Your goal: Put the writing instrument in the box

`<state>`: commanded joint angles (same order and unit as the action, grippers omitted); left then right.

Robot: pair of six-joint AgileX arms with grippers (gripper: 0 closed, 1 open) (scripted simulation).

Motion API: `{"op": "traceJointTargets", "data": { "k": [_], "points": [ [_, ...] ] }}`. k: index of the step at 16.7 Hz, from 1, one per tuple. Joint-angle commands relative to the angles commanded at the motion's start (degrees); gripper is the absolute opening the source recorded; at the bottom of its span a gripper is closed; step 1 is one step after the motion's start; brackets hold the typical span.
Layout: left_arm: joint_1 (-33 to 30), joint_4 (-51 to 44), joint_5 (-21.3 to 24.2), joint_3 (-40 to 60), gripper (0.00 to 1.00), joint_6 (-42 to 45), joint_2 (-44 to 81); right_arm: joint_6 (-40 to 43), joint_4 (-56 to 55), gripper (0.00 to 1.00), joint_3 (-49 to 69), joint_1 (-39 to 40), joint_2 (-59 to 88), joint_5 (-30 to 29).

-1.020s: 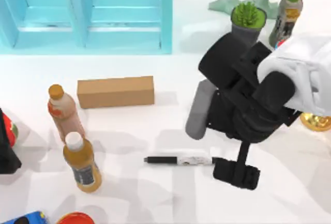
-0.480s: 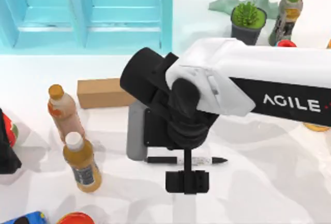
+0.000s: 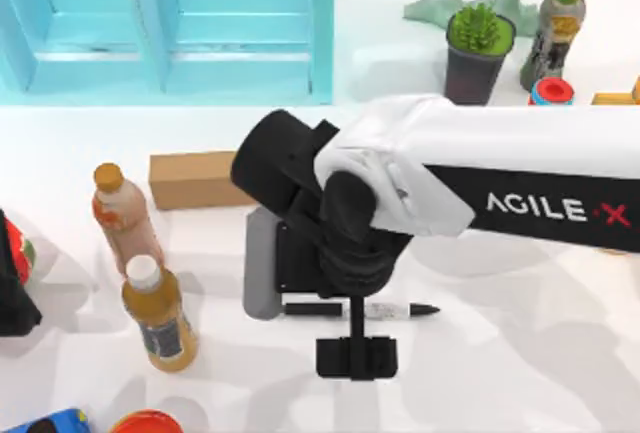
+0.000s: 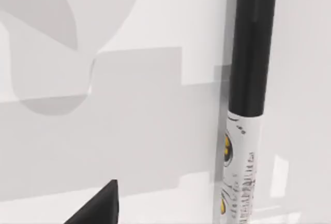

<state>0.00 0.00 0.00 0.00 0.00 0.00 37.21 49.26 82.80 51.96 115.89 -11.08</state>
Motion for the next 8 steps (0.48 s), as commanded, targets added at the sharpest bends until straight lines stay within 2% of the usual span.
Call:
{"op": "traceJointTargets", "data": {
  "k": [4,8],
  "points": [
    [0.0,0.0,0.0,0.0,1.0,0.0,0.0,1.27,-10.69,1.0,-3.44,-1.36,5.95,0.13],
    [0.0,0.0,0.0,0.0,1.0,0.0,0.0,1.87,-14.21,1.0,-4.92,-1.95,8.61,0.19]
  ]
}}
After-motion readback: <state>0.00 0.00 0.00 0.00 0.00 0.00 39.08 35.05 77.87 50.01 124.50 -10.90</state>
